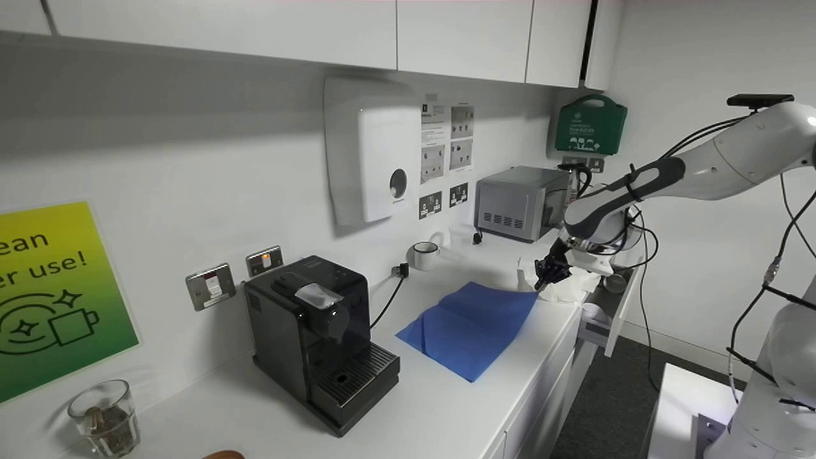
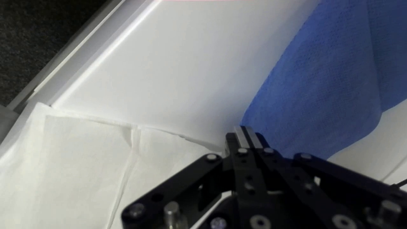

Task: Fold the blue towel in half

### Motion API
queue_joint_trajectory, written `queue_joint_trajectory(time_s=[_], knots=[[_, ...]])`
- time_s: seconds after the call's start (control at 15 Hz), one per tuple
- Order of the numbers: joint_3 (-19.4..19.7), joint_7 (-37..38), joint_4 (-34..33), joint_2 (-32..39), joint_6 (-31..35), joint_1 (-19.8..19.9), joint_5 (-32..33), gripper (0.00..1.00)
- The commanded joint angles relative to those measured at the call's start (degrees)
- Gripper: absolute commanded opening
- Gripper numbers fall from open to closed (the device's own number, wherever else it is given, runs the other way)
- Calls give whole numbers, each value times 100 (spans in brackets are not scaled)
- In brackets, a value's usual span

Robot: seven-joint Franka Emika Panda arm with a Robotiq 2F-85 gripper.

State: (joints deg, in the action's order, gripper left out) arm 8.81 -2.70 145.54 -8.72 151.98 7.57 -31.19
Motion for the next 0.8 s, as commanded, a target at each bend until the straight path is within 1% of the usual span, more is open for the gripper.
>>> queue_joint_trajectory(time_s=[0.0, 0.13, 0.4, 0.53, 0.73], knots=[[-68, 266, 536, -504, 586, 11, 614, 0], [-92, 451, 623, -580, 694, 27, 924, 0], [-211, 981, 601, -659, 693, 103, 1597, 0], [-355, 1384, 534, -676, 658, 186, 2077, 0], [-689, 2161, 425, -759, 526, 389, 2975, 0]])
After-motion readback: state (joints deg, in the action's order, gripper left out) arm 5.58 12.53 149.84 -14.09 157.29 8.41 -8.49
